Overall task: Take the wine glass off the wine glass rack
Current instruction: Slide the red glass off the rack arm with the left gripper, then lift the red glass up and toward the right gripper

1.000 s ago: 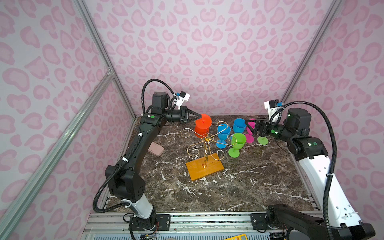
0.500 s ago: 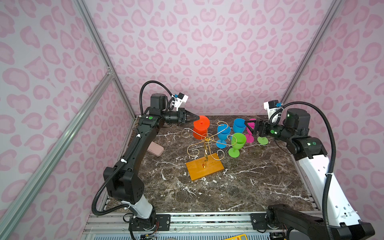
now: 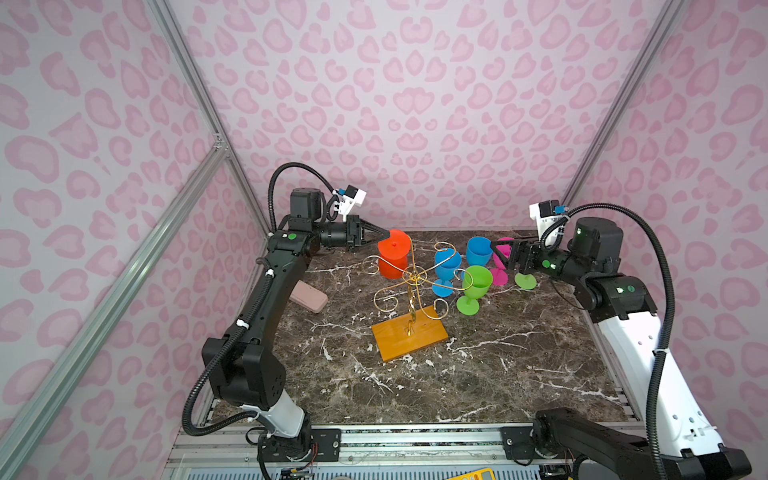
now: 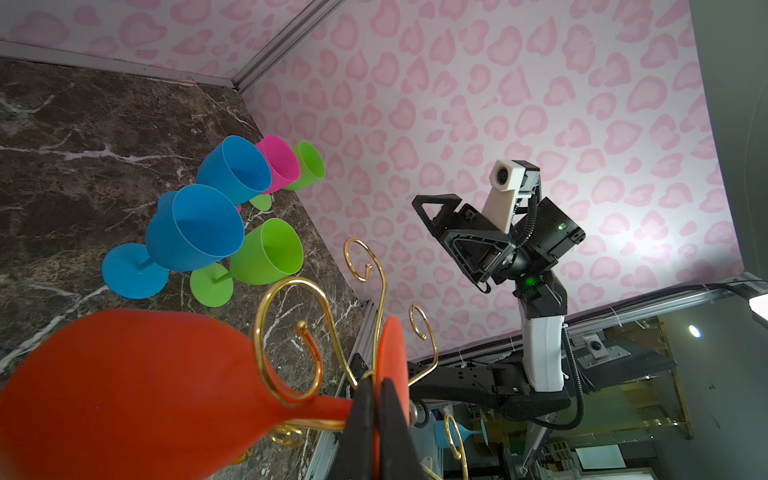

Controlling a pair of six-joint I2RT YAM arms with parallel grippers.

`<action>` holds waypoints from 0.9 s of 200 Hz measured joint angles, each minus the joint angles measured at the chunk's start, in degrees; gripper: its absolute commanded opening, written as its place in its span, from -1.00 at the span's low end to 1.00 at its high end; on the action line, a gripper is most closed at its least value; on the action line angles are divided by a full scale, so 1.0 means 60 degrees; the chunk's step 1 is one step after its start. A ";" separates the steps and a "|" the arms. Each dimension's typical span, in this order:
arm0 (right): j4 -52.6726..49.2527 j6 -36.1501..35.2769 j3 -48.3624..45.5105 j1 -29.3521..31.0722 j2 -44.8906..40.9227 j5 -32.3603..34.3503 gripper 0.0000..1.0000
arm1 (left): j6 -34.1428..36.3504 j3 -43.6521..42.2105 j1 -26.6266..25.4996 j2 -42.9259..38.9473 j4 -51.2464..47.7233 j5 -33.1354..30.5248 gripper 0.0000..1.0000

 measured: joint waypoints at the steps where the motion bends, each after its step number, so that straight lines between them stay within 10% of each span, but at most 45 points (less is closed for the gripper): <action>1: 0.0000 0.0000 0.0000 0.0000 -0.0004 0.0000 0.67 | -0.0004 -0.0004 0.0004 0.0000 0.0000 0.0000 -0.94; 180: -0.0124 -0.0168 -0.0029 -0.0087 -0.0168 0.0240 0.67 | -0.1279 0.2586 0.1548 0.0849 0.0579 -0.0200 -0.93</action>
